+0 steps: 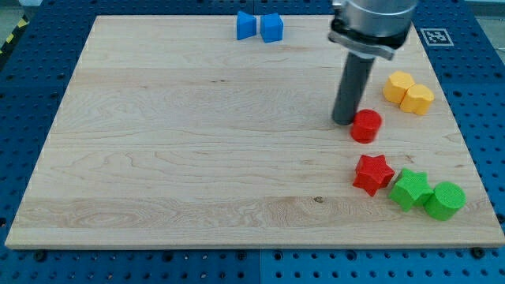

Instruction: Push the red circle to the top of the green star

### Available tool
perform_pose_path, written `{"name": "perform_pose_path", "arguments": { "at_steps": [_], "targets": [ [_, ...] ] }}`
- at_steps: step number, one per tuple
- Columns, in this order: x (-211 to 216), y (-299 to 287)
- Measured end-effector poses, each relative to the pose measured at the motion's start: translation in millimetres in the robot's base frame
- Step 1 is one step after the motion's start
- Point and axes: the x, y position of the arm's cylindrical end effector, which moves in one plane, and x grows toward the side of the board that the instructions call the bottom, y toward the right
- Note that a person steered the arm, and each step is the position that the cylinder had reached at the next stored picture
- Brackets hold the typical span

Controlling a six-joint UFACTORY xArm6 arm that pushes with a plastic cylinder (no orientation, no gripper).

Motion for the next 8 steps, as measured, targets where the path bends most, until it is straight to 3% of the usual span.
{"name": "perform_pose_path", "arguments": {
  "at_steps": [3,5,8],
  "targets": [
    [2,59],
    [4,57],
    [50,57]
  ]
}}
